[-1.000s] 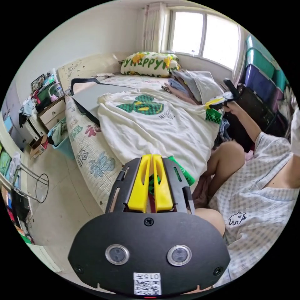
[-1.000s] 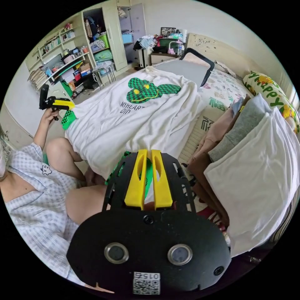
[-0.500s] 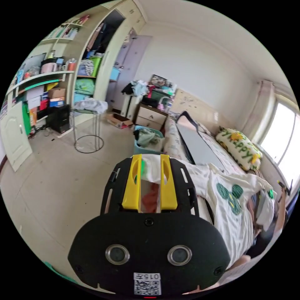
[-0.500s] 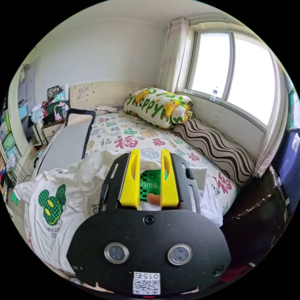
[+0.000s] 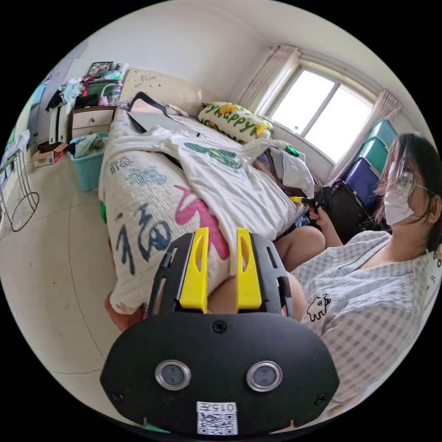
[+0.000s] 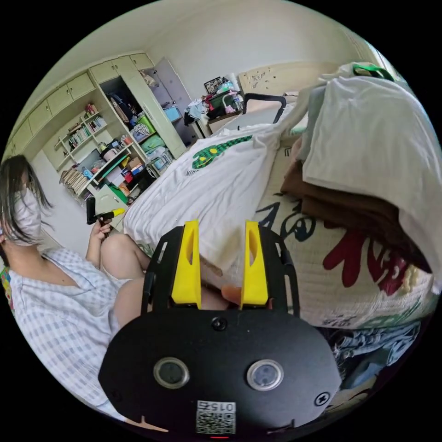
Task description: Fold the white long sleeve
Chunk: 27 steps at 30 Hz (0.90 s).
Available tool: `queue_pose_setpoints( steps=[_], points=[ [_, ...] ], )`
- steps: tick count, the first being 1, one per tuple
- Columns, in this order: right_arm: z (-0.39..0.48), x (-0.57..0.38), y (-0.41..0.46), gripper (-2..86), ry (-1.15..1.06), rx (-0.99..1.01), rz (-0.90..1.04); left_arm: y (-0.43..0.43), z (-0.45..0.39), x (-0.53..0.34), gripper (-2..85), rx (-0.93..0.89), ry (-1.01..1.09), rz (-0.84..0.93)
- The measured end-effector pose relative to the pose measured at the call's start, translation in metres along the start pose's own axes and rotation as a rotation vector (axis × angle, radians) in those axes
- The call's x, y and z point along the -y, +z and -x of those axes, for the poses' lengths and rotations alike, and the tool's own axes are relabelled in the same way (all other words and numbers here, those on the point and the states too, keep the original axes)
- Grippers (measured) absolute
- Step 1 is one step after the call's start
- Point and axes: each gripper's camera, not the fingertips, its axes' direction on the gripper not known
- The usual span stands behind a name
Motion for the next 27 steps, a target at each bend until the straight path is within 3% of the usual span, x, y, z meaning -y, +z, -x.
queue_pose_setpoints(
  steps=[3,7,12,14,21,27],
  points=[
    [0.006,-0.028,-0.014,13.4,-0.024,0.001,-0.08,-0.006,-0.007,-0.011,10.4,-0.002,-0.012,-0.04],
    [0.009,-0.036,-0.012,13.4,-0.066,0.057,-0.042,-0.002,-0.016,-0.016,10.4,-0.076,0.002,-0.022],
    [0.015,-0.041,-0.002,11.1,-0.147,-0.052,0.01,-0.007,-0.017,-0.022,8.5,-0.042,0.005,-0.027],
    [0.008,-0.043,-0.007,3.0,-0.104,-0.054,-0.007,-0.008,-0.015,-0.025,8.1,-0.046,-0.004,-0.034],
    [-0.054,-0.078,-0.089,0.8,0.148,0.042,-0.331,-0.018,-0.019,-0.039,7.1,-0.013,0.005,-0.046],
    [-0.095,-0.094,-0.089,0.6,0.261,0.083,-0.266,-0.014,-0.028,-0.04,8.4,-0.022,0.021,-0.037]
  ],
)
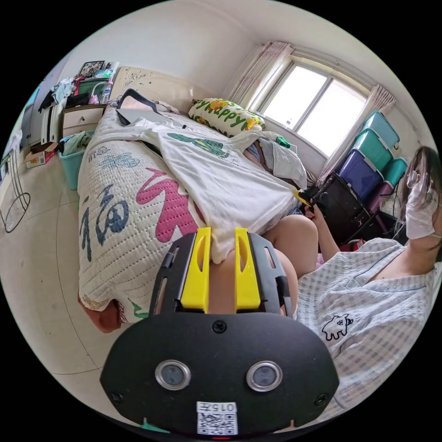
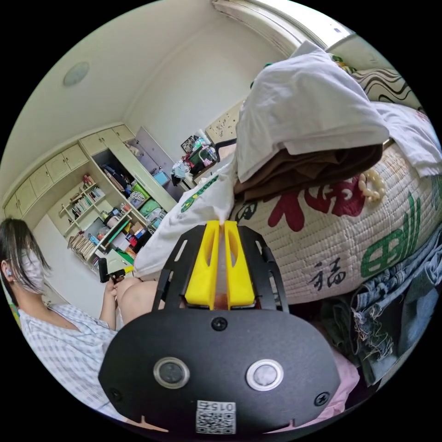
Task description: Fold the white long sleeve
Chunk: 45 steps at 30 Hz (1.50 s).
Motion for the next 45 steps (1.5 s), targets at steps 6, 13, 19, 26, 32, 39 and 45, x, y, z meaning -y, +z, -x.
queue_pose_setpoints(
  steps=[6,13,19,26,32,39,45],
  points=[
    [-0.016,-0.005,0.002,0.6,0.033,0.041,-0.009,-0.004,-0.009,-0.001,8.9,0.09,-0.006,0.005],
    [-0.011,0.001,0.002,0.6,0.0,0.034,-0.005,0.007,-0.019,-0.004,9.3,0.066,0.016,0.065],
    [-0.003,0.01,0.001,0.6,-0.034,0.066,-0.007,0.036,-0.001,0.009,3.1,0.013,-0.065,0.112],
    [0.015,0.008,-0.005,0.6,-0.143,0.01,0.103,-0.008,-0.027,0.005,0.2,0.094,-0.028,0.045],
    [0.006,-0.003,0.025,0.8,-0.114,0.002,0.2,0.019,-0.032,0.011,0.6,0.154,0.011,0.172],
    [0.005,0.016,0.037,1.9,-0.125,-0.072,0.275,0.02,-0.011,0.021,5.9,0.167,-0.021,0.233],
    [0.047,0.119,0.046,5.7,-0.28,-0.147,0.186,-0.027,0.001,0.143,5.6,0.273,0.051,-0.069]
  ],
)
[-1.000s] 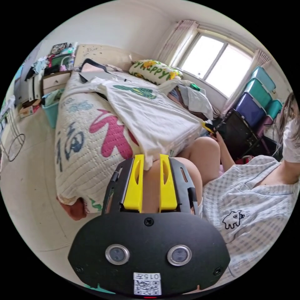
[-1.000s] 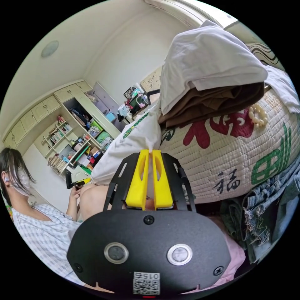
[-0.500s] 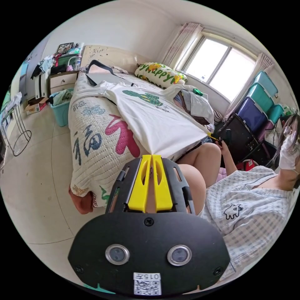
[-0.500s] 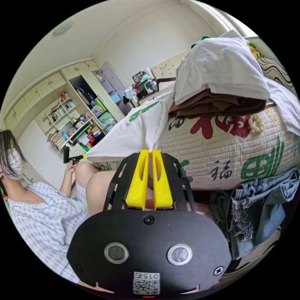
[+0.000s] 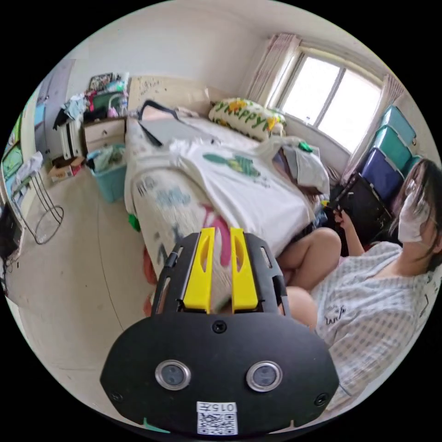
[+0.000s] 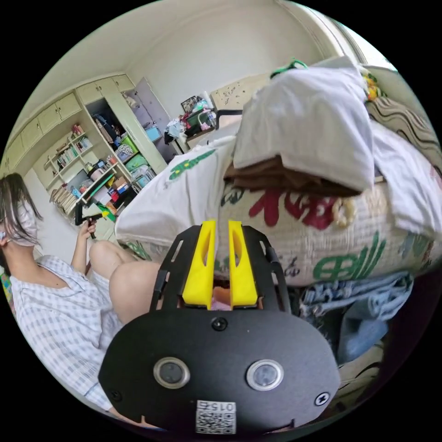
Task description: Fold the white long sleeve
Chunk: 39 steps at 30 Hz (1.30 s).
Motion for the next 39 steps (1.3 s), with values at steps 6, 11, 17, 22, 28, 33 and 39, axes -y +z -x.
queue_pose_setpoints(
  steps=[6,11,17,22,28,33,39],
  points=[
    [0.023,0.171,0.095,7.2,-0.175,0.173,-0.011,0.123,0.033,0.167,6.5,0.067,0.017,0.011],
    [0.008,0.29,0.206,8.9,-0.098,0.15,0.037,0.261,0.059,0.259,7.9,0.184,-0.013,0.132],
    [-0.016,0.391,0.324,10.0,-0.024,-0.023,0.129,0.378,0.086,0.309,9.4,0.178,-0.027,0.227],
    [-0.026,0.436,0.391,12.6,-0.006,-0.109,0.259,0.422,0.098,0.322,10.8,0.228,0.028,0.308],
    [-0.025,0.459,0.444,11.7,0.004,-0.159,0.374,0.426,0.112,0.325,6.6,0.157,0.012,0.253],
    [-0.013,0.471,0.454,4.7,-0.015,-0.211,0.332,0.429,0.119,0.332,2.4,0.172,-0.033,0.237],
    [0.02,0.484,0.481,1.1,-0.134,-0.41,0.319,0.438,0.12,0.35,1.7,0.231,-0.034,0.255]
  ],
)
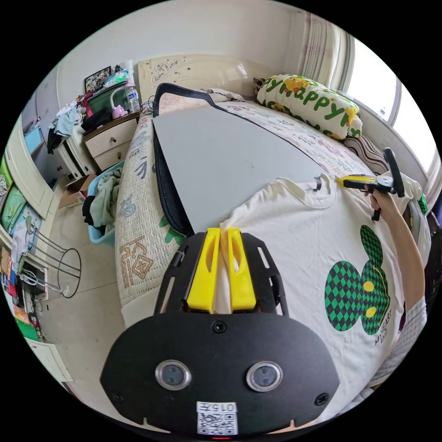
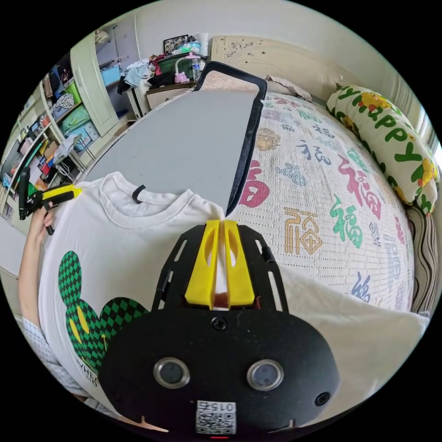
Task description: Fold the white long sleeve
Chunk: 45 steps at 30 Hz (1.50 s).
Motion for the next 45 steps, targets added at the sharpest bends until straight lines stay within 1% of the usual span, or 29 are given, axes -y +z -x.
queue_pose_setpoints(
  steps=[3,8,10,13,15,16,18,19,22,24,25,27,29,32,33,36,38,42,45],
  points=[
    [0.021,0.011,0.006,0.9,-0.063,-0.097,-0.009,0.001,0.004,0.009,1.8,0.04,-0.002,0.009],
    [0.031,0.018,0.012,1.3,-0.086,-0.16,-0.039,0.002,0.014,0.016,2.6,0.048,-0.019,-0.01],
    [0.024,0.017,0.011,1.9,-0.051,-0.123,-0.041,0.0,0.022,0.014,3.4,0.024,-0.038,-0.017],
    [0.002,0.01,-0.004,4.3,0.042,-0.006,-0.058,-0.01,0.038,0.013,7.6,-0.037,-0.089,0.0],
    [-0.018,-0.007,-0.034,6.1,0.098,0.092,-0.154,-0.034,0.048,0.005,12.1,-0.078,-0.101,-0.035],
    [-0.022,-0.013,-0.043,6.5,0.105,0.126,-0.179,-0.042,0.049,0.001,13.0,-0.089,-0.095,-0.048],
    [-0.035,-0.04,-0.081,6.9,0.098,0.264,-0.239,-0.078,0.056,-0.019,13.1,-0.097,-0.092,-0.077],
    [-0.037,-0.049,-0.091,7.0,0.092,0.293,-0.251,-0.088,0.057,-0.026,13.1,-0.094,-0.09,-0.08],
    [-0.038,-0.108,-0.143,7.1,0.005,0.364,-0.293,-0.133,0.049,-0.07,11.9,-0.109,-0.063,-0.08],
    [-0.037,-0.172,-0.177,7.3,-0.031,0.398,-0.279,-0.173,0.031,-0.123,11.8,-0.219,0.008,-0.09],
    [-0.038,-0.189,-0.185,7.3,-0.041,0.417,-0.273,-0.183,0.027,-0.138,11.8,-0.239,0.019,-0.101],
    [-0.039,-0.262,-0.207,7.3,-0.082,0.478,-0.282,-0.217,0.014,-0.203,11.4,-0.299,0.047,-0.136],
    [-0.045,-0.307,-0.214,8.1,-0.041,0.451,-0.291,-0.229,0.013,-0.24,11.1,-0.331,0.042,-0.11],
    [-0.065,-0.351,-0.206,8.3,0.11,0.344,-0.265,-0.227,0.025,-0.277,11.8,-0.363,-0.026,-0.037],
    [-0.075,-0.358,-0.198,8.3,0.171,0.357,-0.248,-0.223,0.031,-0.284,12.1,-0.38,-0.06,-0.011],
    [-0.091,-0.355,-0.182,8.0,0.241,0.45,-0.196,-0.214,0.043,-0.288,12.7,-0.45,-0.118,0.039],
    [-0.093,-0.348,-0.176,8.0,0.261,0.461,-0.175,-0.21,0.046,-0.287,13.2,-0.443,-0.138,0.065],
    [-0.085,-0.34,-0.159,7.5,0.252,0.38,-0.099,-0.219,0.048,-0.298,12.9,-0.395,-0.151,0.025],
    [-0.076,-0.338,-0.154,7.3,0.199,0.32,-0.059,-0.226,0.048,-0.306,12.6,-0.422,-0.129,0.022]
  ],
)
